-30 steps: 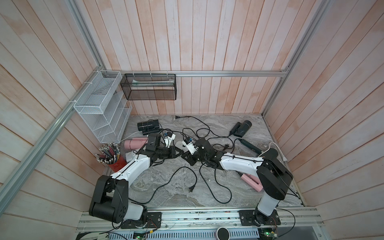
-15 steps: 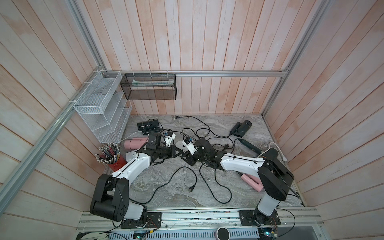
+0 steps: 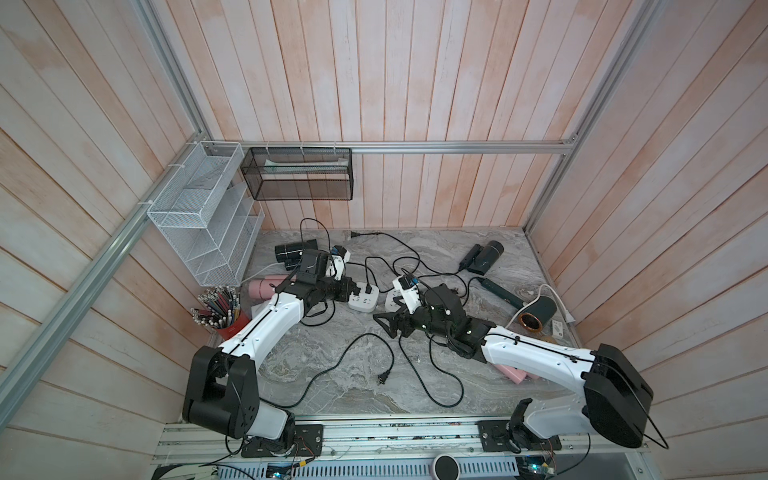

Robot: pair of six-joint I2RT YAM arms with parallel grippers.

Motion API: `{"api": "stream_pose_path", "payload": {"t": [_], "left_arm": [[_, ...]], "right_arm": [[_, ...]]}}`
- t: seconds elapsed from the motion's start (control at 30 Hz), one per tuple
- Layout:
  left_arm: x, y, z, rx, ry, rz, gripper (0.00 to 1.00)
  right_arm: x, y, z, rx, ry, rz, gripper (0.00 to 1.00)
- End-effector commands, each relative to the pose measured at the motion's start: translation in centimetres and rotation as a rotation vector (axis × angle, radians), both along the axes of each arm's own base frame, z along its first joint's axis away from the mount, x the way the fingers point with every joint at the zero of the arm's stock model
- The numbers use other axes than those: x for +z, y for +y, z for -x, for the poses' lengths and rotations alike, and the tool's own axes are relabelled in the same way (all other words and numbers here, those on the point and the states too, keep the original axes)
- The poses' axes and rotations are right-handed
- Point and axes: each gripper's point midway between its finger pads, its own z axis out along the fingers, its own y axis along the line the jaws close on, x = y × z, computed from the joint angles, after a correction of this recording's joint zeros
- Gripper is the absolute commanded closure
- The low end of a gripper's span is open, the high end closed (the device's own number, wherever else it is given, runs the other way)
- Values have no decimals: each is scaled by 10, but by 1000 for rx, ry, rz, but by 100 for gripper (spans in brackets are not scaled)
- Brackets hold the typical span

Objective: Charge the blow dryers
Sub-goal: Pick up the plug from the center of the board, then insert the plug into the socket.

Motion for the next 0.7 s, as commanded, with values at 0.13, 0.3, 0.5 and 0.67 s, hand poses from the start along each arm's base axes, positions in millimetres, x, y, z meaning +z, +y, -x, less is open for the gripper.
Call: {"api": "stream_pose_path", "payload": {"t": [0.13, 0.3, 0.5, 0.67], "left_arm": [[-19, 5, -24, 17, -37, -186, 91], [-34, 3, -31, 30, -28, -217, 91], [-49, 0, -36, 33, -11, -242, 91], [-54, -2, -38, 33, -5, -242, 91]], "right_arm": [[7, -26, 0, -61, -5, -52, 1], [2, -39, -2, -96, -8, -42, 2], [-2, -42, -5, -108, -5, -31, 1], [-4, -40, -6, -107, -3, -30, 0]]}}
